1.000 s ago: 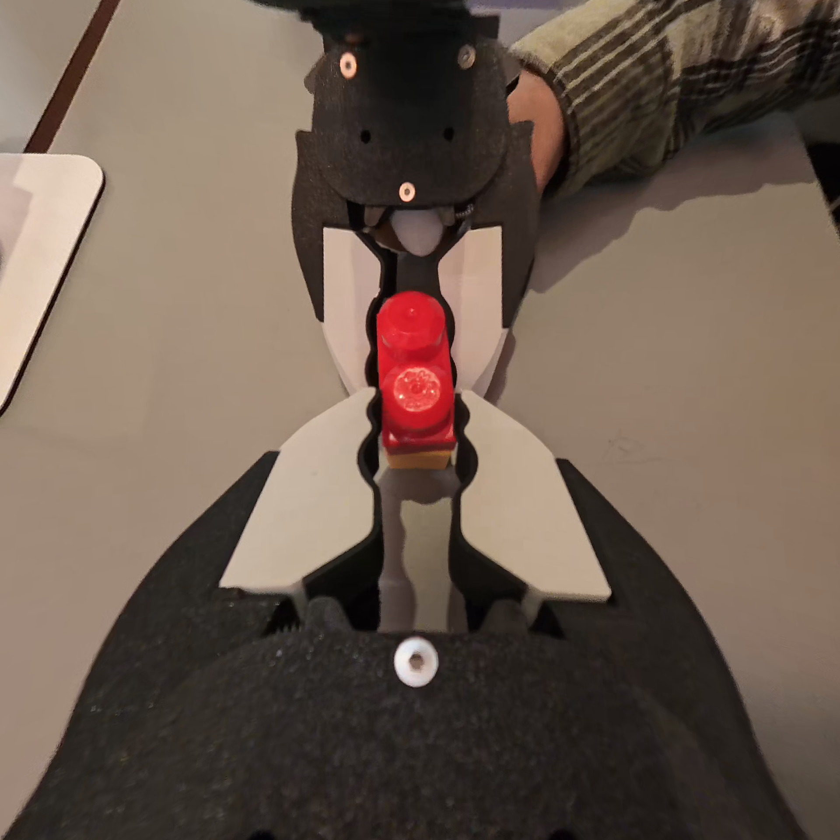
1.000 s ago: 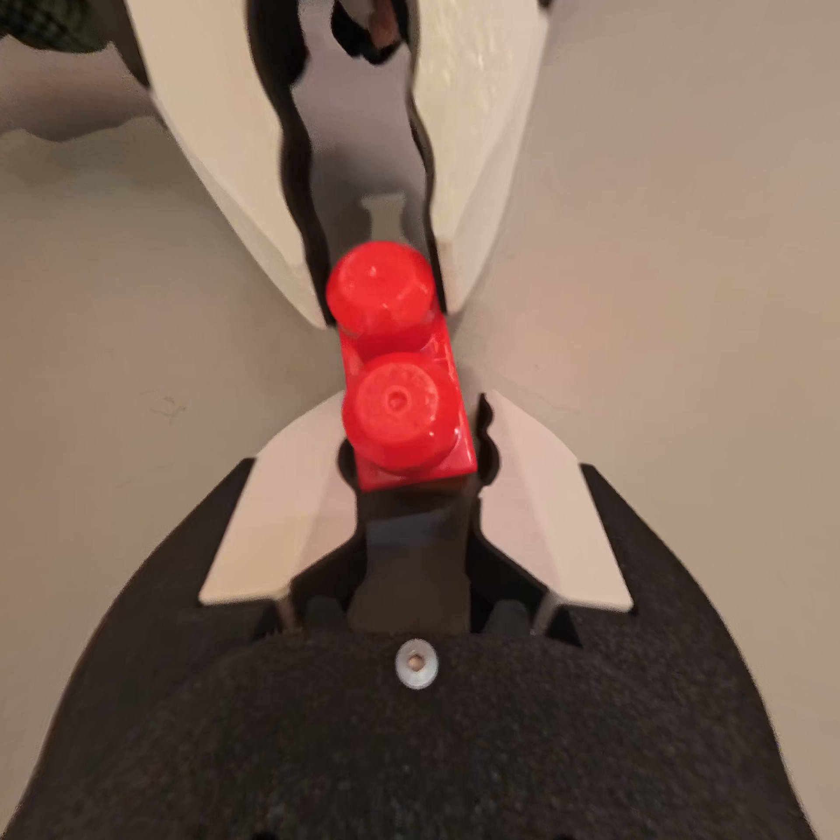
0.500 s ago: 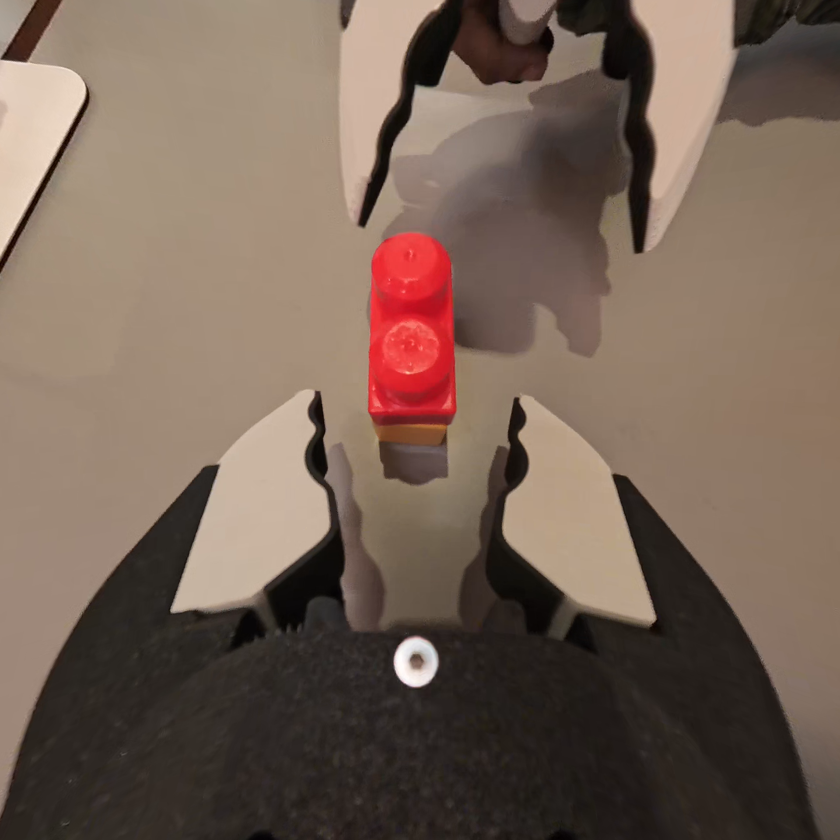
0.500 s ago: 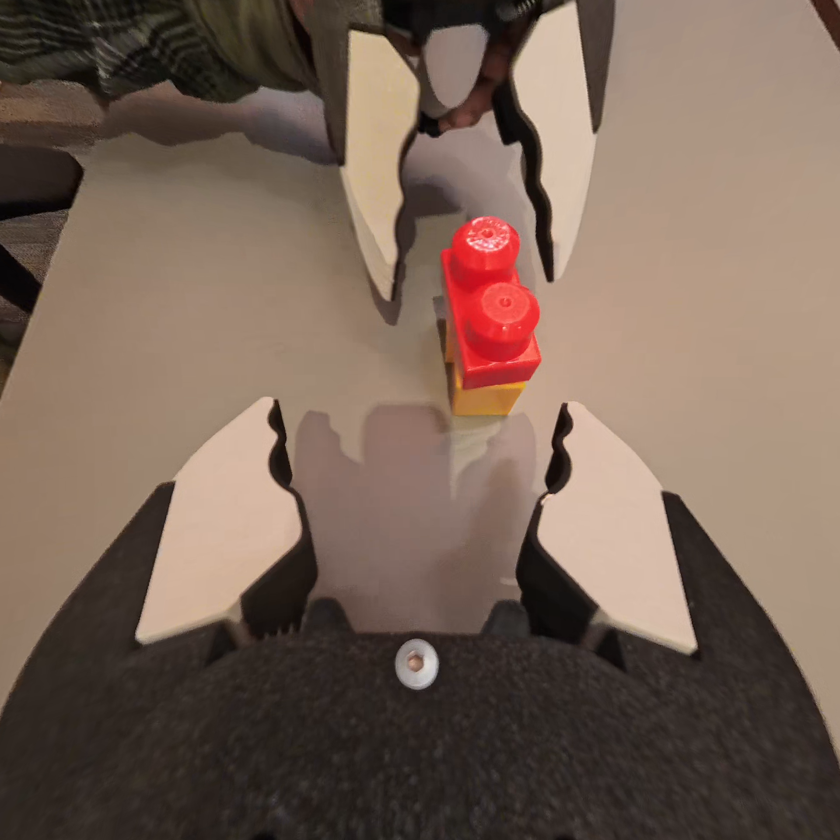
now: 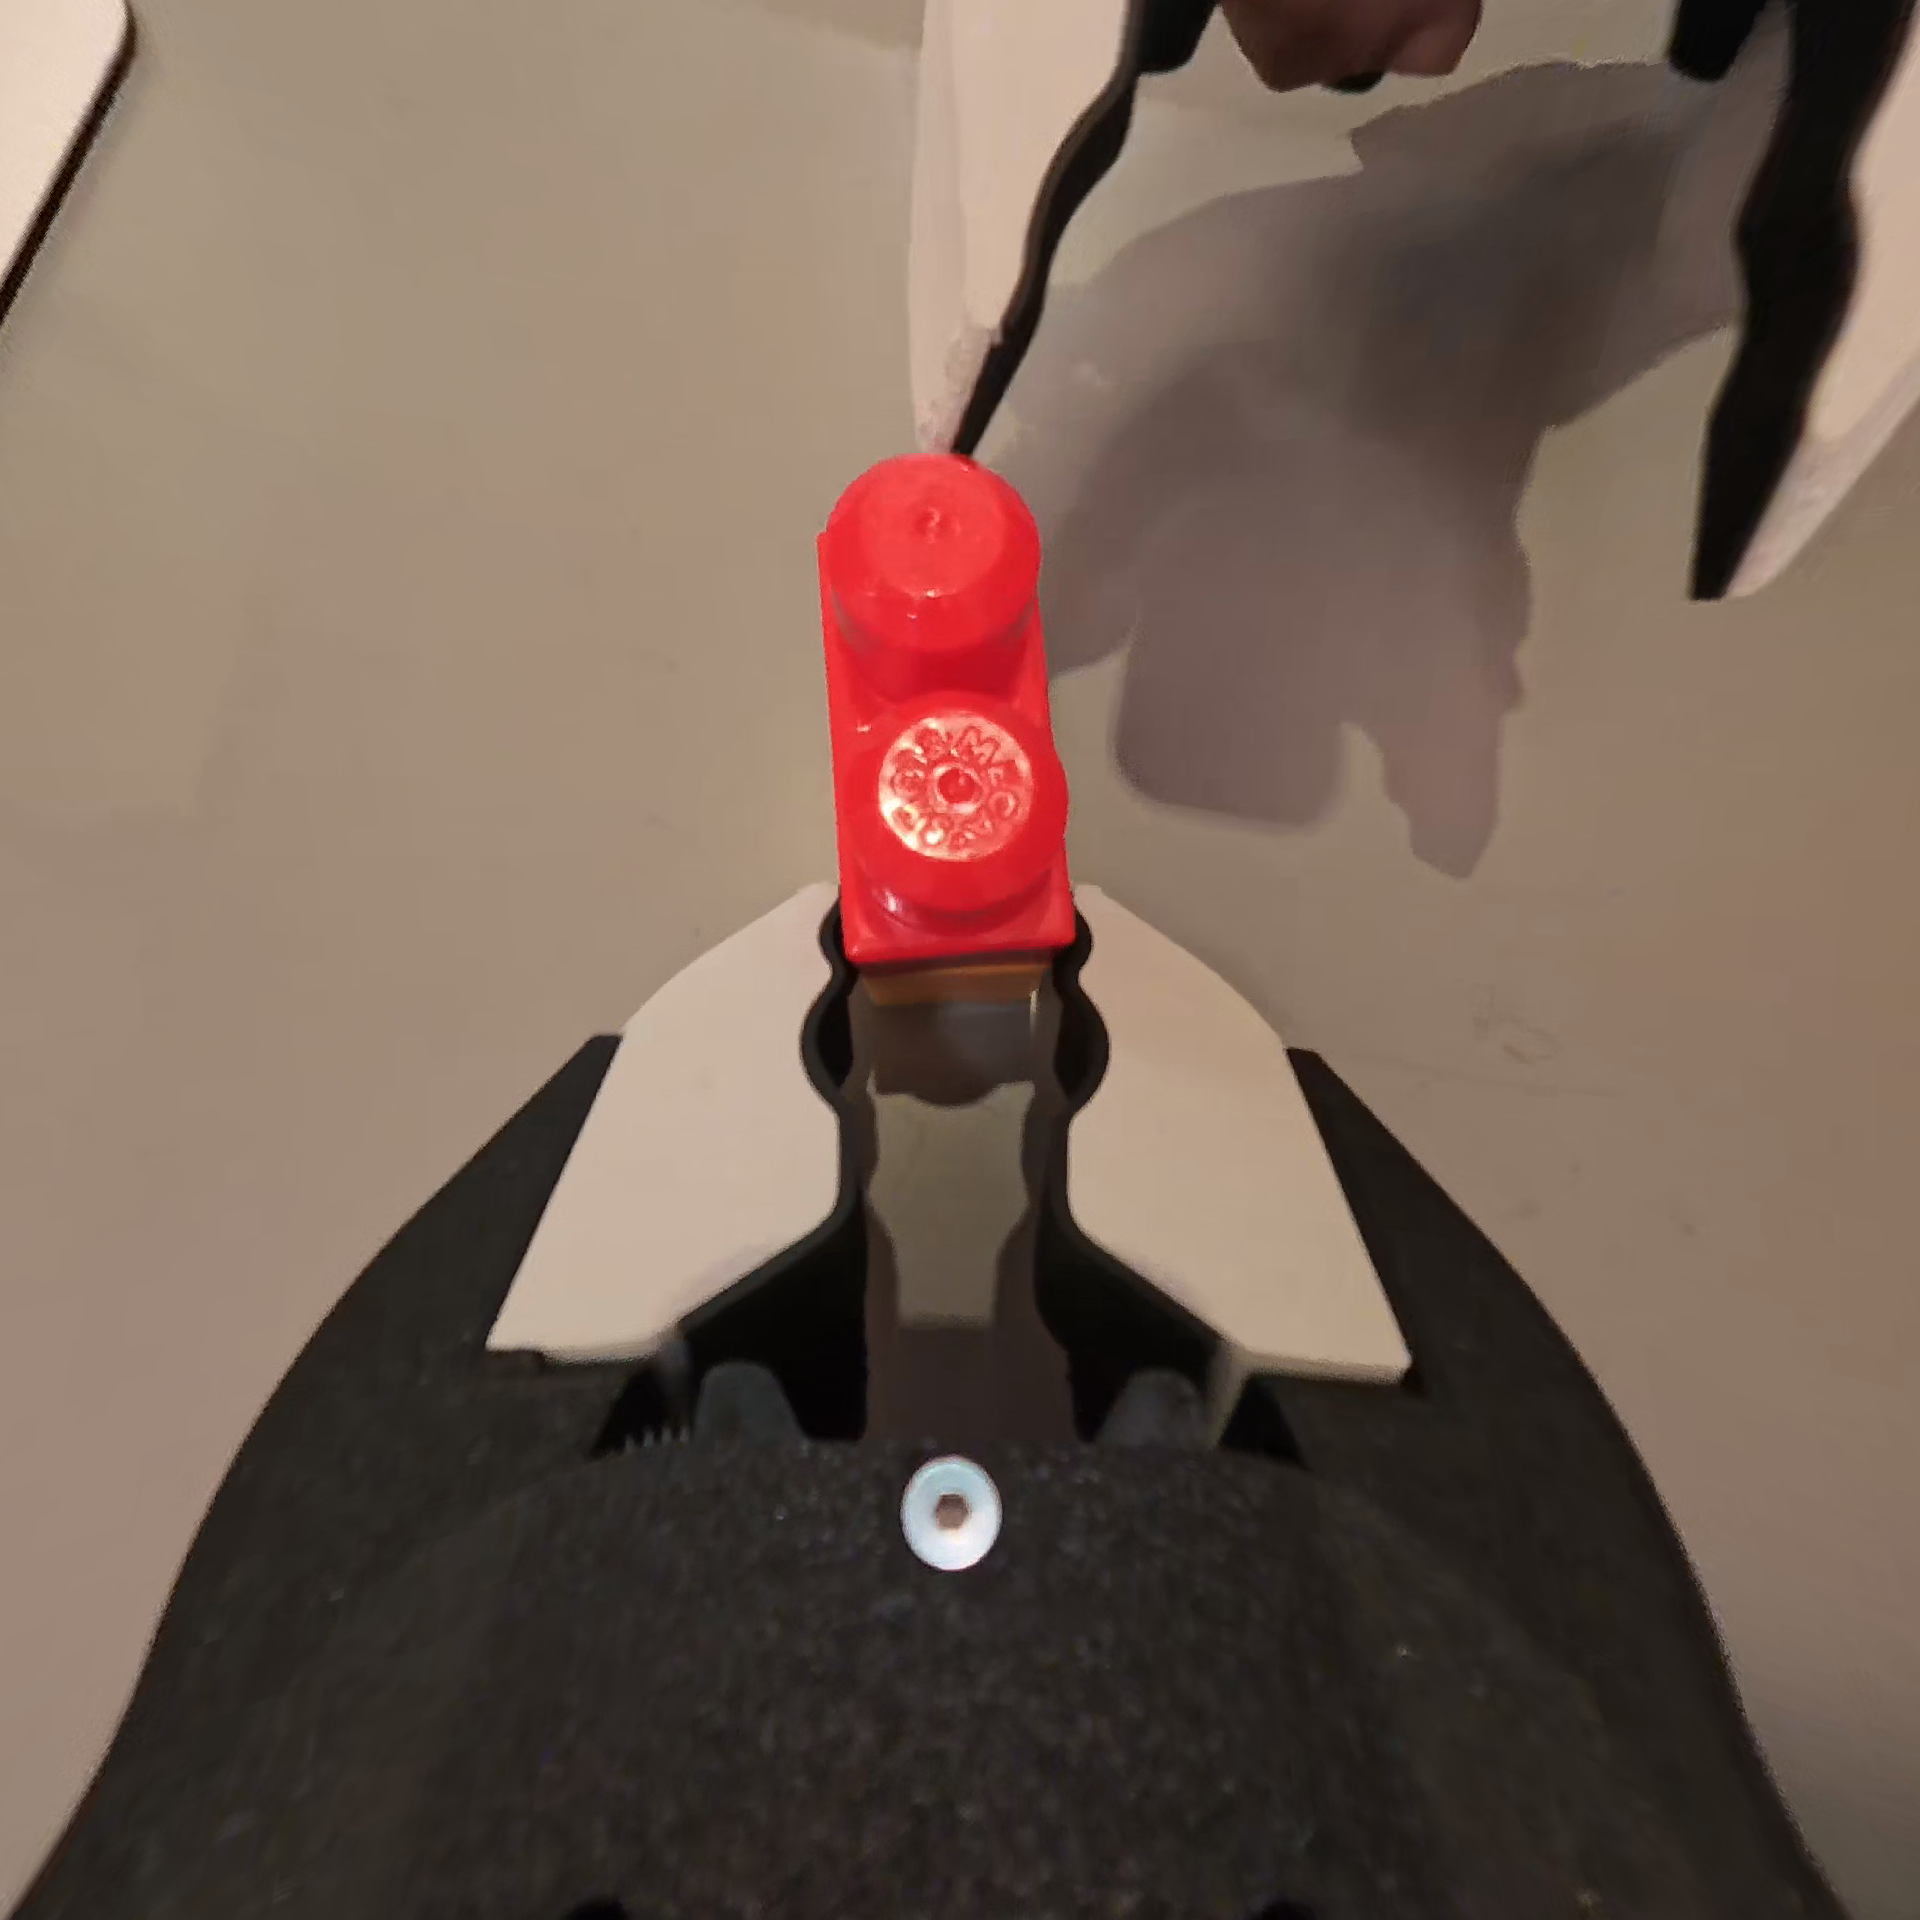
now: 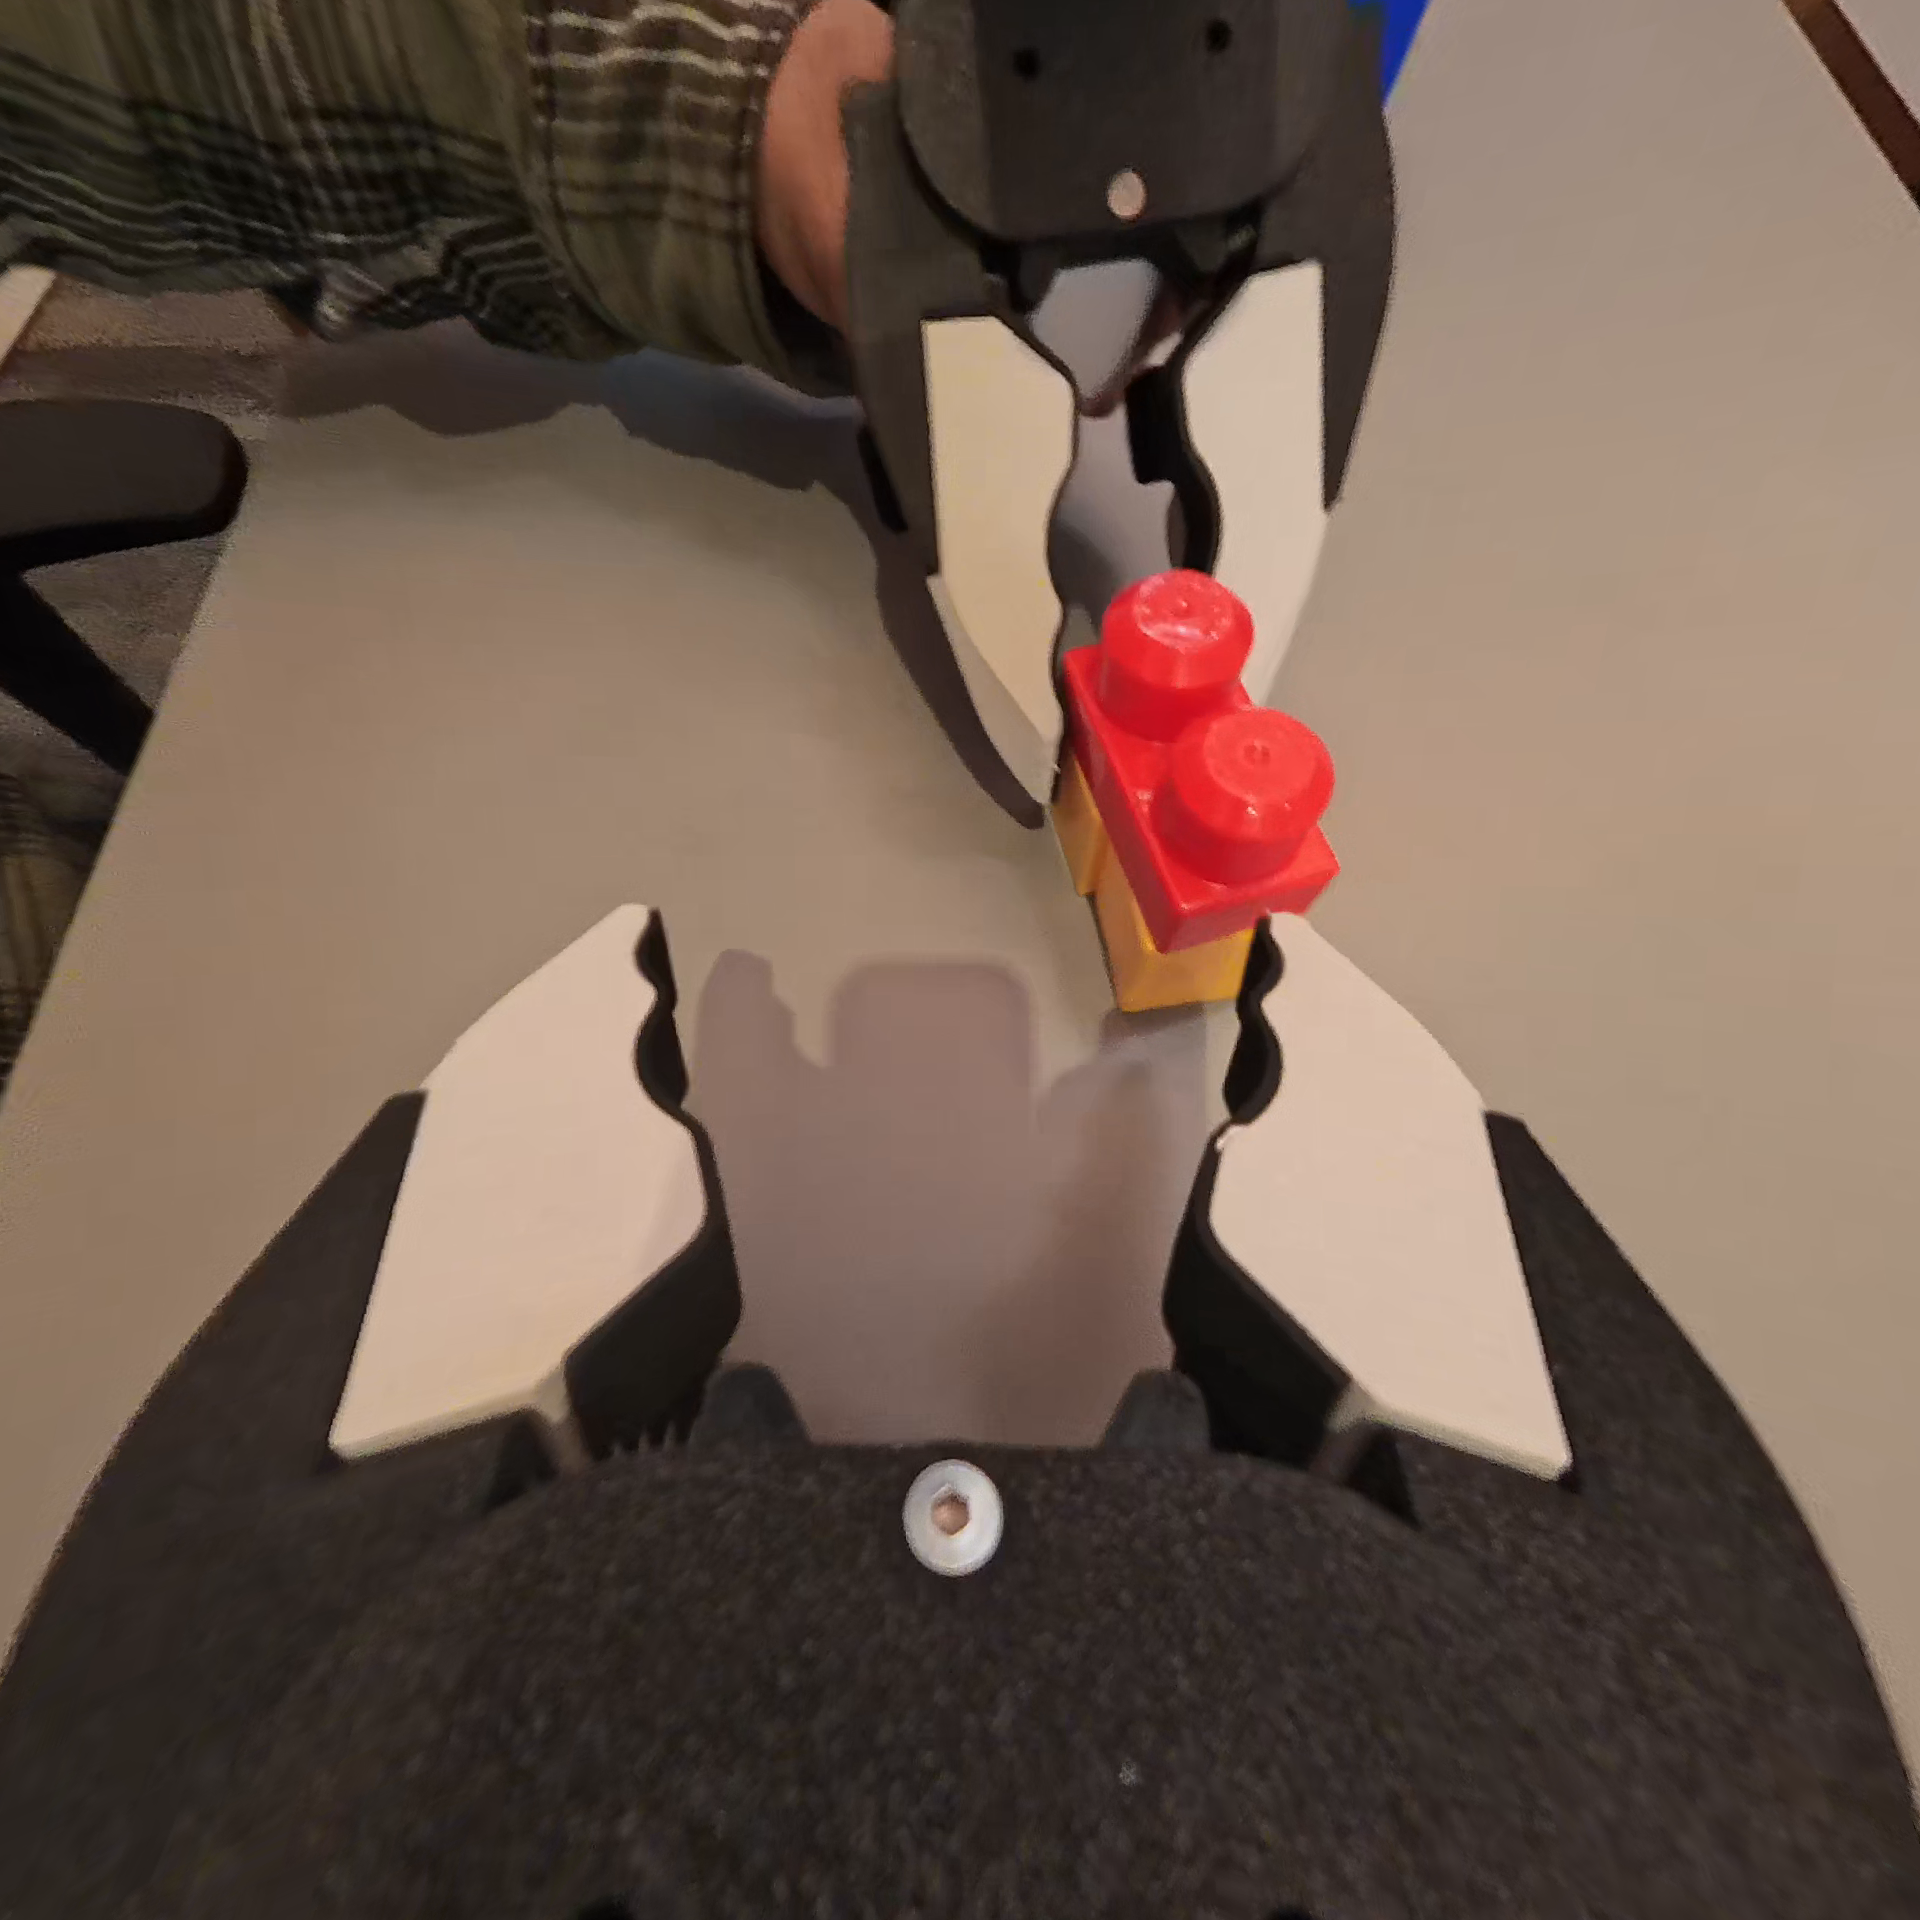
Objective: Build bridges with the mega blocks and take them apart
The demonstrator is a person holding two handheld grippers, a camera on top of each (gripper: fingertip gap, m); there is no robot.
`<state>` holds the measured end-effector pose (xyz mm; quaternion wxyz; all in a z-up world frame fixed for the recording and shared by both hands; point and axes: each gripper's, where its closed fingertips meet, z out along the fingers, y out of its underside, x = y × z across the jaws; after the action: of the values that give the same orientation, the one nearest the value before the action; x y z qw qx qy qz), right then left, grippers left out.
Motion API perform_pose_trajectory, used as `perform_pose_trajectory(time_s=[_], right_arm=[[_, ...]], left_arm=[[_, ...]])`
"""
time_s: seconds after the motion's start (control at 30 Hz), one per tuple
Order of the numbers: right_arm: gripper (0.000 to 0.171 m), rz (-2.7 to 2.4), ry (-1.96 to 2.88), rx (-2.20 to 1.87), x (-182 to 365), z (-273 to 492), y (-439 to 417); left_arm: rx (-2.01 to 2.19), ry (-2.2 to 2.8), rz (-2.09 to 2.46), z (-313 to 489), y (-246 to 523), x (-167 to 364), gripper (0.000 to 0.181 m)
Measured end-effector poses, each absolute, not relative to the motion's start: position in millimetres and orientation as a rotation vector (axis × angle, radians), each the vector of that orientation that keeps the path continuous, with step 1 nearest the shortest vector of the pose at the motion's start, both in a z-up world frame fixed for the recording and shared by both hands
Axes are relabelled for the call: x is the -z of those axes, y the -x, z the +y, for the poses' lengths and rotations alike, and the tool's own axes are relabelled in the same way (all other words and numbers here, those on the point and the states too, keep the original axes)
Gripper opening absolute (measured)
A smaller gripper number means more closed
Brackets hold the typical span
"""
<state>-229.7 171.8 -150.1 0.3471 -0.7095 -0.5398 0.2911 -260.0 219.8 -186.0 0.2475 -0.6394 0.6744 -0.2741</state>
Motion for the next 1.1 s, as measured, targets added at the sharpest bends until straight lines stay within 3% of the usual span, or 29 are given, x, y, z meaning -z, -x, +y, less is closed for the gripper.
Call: perform_pose_trajectory(time_s=[0.03,0.13,0.27,0.5,0.57,0.7,1.1], right_arm=[[0.099,-1.39,1.849,-0.746,153.4,175.7,227.0],[0.083,-1.332,1.871,-0.751,161.7,189.0,218.2],[0.076,-1.299,1.935,-0.77,180.2,200.9,213.3],[0.028,-1.371,1.971,-0.718,189.7,218.3,217.9],[0.027,-1.406,1.976,-0.751,190.7,218.4,217.9],[0.0,-1.54,1.966,-0.757,198.0,209.6,216.6],[0.0,-1.712,1.912,-0.62,199.9,211.1,214.4]], left_arm=[[0.747,1.744,1.831,219.9,260.0,186.0,0.037],[0.757,1.744,1.817,219.9,260.0,185.7,0.037],[0.751,1.743,1.82,219.9,260.0,185.8,0.037],[0.762,1.732,1.833,219.7,259.9,185.7,0.037],[0.759,1.732,1.837,219.9,260.1,185.7,0.037],[0.758,1.712,1.858,220.0,260.1,186.0,0.037],[0.747,1.72,1.919,221.1,259.8,186.9,0.037]])
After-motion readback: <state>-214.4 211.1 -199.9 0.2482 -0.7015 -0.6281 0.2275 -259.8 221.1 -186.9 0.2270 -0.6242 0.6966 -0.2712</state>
